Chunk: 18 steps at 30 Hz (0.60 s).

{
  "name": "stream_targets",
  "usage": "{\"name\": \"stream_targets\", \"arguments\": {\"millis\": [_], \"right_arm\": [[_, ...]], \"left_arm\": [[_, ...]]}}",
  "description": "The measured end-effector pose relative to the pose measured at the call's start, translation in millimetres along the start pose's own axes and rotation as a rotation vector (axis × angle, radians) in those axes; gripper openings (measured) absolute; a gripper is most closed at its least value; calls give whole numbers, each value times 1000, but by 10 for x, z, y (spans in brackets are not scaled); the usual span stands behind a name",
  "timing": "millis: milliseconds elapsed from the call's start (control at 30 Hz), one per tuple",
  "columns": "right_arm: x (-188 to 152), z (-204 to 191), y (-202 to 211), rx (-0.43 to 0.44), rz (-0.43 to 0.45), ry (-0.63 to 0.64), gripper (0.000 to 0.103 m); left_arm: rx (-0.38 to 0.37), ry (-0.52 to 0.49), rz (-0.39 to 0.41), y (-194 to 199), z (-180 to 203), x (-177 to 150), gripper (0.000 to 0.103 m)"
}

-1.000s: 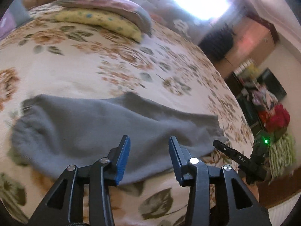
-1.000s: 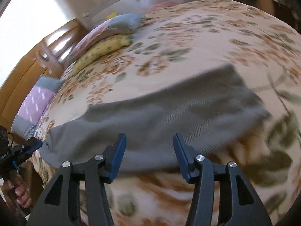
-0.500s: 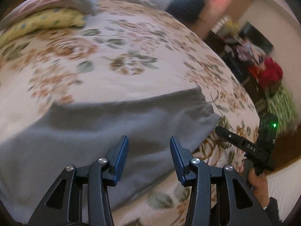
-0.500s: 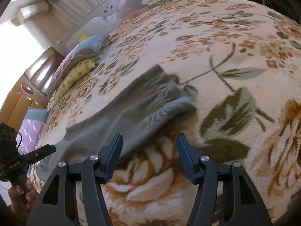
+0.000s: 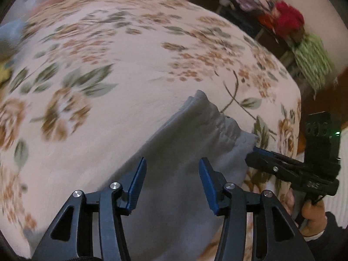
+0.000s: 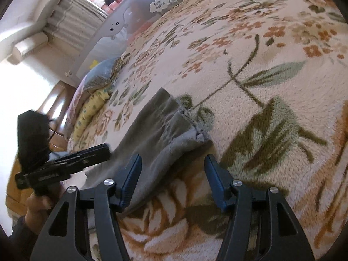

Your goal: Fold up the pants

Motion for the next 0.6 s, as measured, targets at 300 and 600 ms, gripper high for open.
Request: {"name": "stream_targets", "arguments": {"millis": [300,600], "right_arm": [[66,110,-6,31,46,-91,61],[86,179,-80,30,57,-100,27]], "left_arm": [[-18,-143,-125,-507,109,332,61],[-75,-203,-140,-636,125,336,39]]}}
Point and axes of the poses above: each gripper's, at about its wrist camera, not at the fingertips, and y roughly against the way its jaws point, z to its right, x to its top, the point moved 9 cm from there along -y, roughly the way its jaws point, and after that the axes turned 1 degree about -y, right-handed, at the moved point
